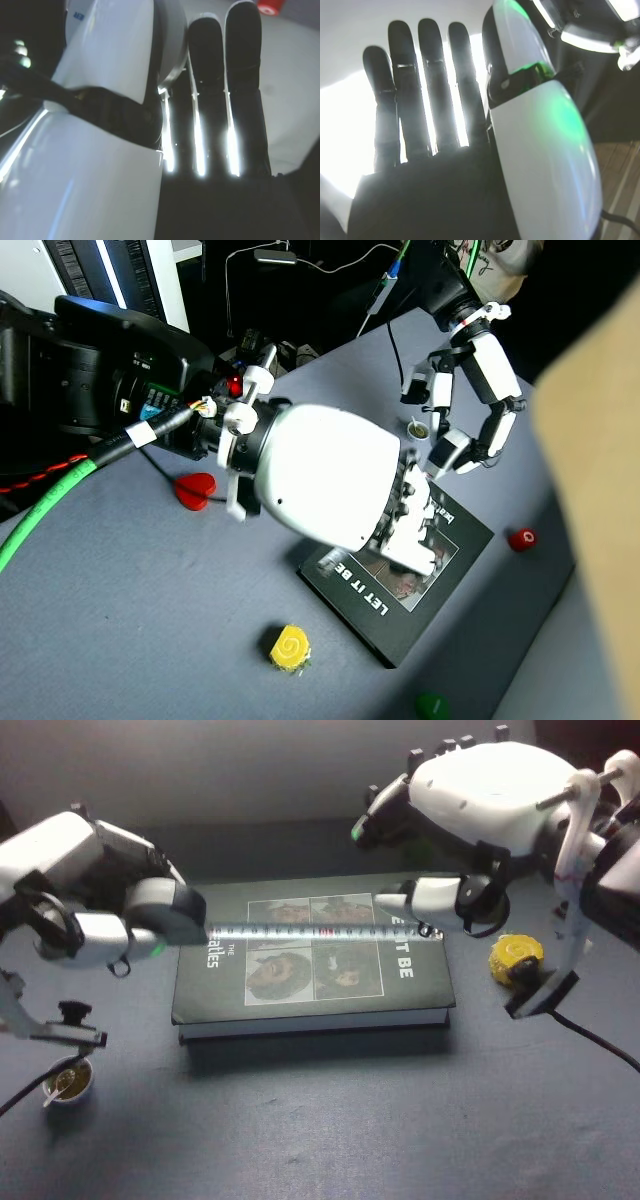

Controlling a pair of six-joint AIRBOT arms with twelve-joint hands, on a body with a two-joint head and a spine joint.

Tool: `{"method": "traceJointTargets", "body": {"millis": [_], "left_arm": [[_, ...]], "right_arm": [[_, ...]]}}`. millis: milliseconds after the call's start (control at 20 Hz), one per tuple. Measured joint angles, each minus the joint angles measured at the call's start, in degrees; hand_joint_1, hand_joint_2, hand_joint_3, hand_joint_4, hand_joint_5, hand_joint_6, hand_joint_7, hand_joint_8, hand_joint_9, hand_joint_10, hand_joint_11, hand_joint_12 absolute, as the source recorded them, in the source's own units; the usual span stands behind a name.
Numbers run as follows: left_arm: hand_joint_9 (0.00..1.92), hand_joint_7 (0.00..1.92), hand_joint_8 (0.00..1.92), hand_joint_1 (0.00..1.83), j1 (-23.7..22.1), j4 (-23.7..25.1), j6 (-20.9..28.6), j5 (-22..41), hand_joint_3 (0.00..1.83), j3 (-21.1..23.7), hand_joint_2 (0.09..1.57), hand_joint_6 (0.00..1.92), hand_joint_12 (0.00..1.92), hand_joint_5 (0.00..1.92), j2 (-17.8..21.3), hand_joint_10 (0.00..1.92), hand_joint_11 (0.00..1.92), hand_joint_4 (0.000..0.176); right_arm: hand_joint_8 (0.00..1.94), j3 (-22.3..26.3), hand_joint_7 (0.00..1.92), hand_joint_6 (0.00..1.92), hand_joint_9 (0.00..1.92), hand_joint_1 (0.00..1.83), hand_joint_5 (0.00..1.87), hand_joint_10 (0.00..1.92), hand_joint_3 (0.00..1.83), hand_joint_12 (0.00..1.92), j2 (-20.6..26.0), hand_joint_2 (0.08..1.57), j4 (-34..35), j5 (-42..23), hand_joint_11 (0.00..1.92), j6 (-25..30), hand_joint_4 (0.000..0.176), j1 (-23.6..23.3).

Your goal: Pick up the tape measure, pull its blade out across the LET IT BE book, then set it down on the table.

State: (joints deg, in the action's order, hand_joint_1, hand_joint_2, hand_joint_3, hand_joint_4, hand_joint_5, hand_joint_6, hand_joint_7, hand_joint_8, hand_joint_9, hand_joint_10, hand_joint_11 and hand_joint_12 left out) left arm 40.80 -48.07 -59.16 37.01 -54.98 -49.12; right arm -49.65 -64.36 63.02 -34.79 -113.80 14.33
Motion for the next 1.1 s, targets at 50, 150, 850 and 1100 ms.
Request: {"method": "traceJointTargets", "body": {"millis": [50,150,850,1100], "left_arm": [[0.90,1.03,0.96,1.38,-0.81,-0.20,0.02,-0.13,0.00,-0.24,1.11,0.89,1.05,0.91,0.00,1.25,0.84,0.000],[0.90,1.02,0.97,1.38,-1.75,-0.44,-0.02,-0.22,0.00,-0.44,1.12,0.91,1.05,0.89,0.00,1.26,0.84,0.000],[0.90,1.02,0.96,1.38,-3.15,-2.75,-0.11,0.55,0.00,-0.66,1.11,0.88,1.05,0.92,0.00,1.26,0.85,0.000],[0.90,1.02,0.97,1.38,-1.64,-1.88,-0.15,-0.83,0.00,-1.20,1.11,0.88,1.06,0.92,0.00,1.26,0.85,0.000]], "right_arm": [[0.05,-0.48,0.84,0.05,0.76,0.97,0.78,0.16,0.00,1.31,-0.72,1.15,0.52,-0.46,0.33,-0.68,0.000,0.37],[0.05,-1.40,0.85,0.05,0.75,0.98,0.79,0.16,0.00,1.32,-2.27,1.15,1.22,-1.79,0.33,-2.12,0.000,0.85],[0.03,-7.61,0.88,0.03,0.73,0.98,0.82,0.28,0.00,1.32,-6.58,1.16,-2.23,-4.35,0.33,-2.19,0.000,-0.61],[0.03,-8.33,0.88,0.02,0.74,0.98,0.82,0.29,0.00,1.32,-7.32,1.16,-3.50,-4.02,0.34,-2.08,0.000,0.07]]}}
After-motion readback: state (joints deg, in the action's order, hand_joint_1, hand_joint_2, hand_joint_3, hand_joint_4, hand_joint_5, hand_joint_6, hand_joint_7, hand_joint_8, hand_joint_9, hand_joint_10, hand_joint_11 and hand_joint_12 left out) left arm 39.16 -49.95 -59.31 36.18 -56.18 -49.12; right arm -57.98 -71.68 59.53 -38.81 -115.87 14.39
